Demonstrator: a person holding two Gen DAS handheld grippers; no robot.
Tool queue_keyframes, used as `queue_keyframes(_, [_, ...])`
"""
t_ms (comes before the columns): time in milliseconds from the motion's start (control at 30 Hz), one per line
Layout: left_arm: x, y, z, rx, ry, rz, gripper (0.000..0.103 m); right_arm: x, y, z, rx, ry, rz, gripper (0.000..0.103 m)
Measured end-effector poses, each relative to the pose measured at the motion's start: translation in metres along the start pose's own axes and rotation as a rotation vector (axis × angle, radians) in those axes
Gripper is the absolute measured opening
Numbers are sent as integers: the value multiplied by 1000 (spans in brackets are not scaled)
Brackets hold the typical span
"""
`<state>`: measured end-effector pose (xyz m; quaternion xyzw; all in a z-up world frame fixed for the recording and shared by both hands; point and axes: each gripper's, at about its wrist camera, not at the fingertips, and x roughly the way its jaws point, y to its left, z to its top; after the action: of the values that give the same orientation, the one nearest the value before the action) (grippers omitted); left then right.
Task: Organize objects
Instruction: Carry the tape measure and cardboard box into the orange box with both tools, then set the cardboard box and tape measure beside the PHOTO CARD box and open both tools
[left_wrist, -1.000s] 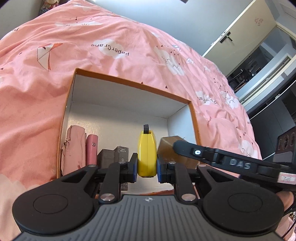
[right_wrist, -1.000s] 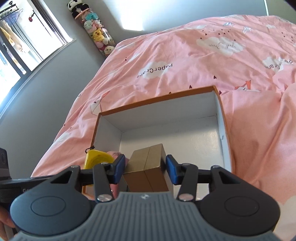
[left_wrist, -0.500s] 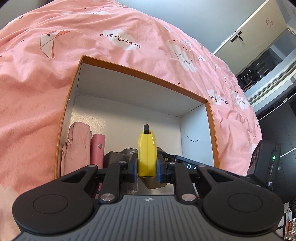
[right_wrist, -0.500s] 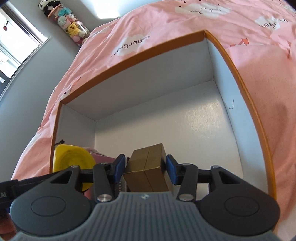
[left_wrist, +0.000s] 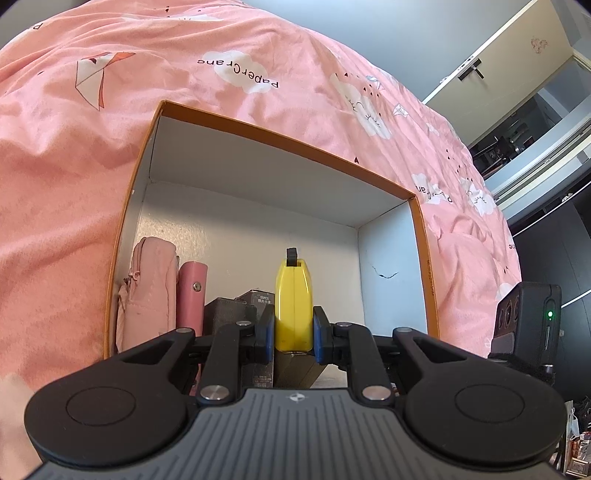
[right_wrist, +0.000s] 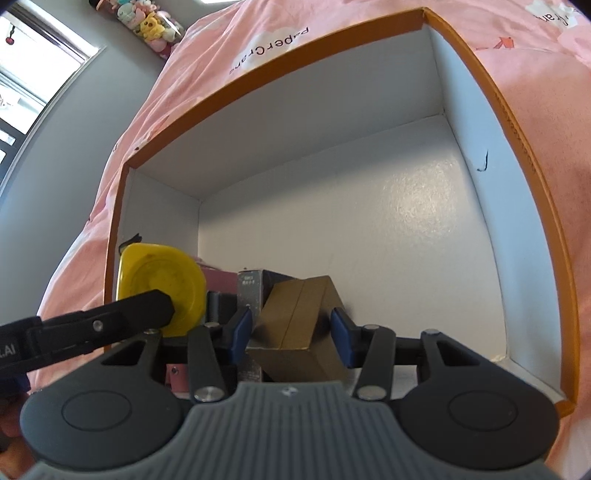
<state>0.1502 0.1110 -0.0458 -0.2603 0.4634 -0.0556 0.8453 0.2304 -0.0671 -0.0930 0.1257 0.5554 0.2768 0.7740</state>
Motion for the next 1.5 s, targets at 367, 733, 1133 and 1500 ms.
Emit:
queue_keyframes(367, [4,-1,-2,4,11,-2,22,5,5,-2,-124,124,-55,26])
queue_keyframes(733, [10,-8,-1,18,36,-28,22,12,-5,0,-105,134,2,27])
queue_keyframes(1133, [48,-40,-5,85,163,-100,22,-44,10,16,-403,0,-286,29])
queue_keyframes(1500, [107,-62,-22,150,313,14,22,-55,-4,26,-453,-30,-325,27])
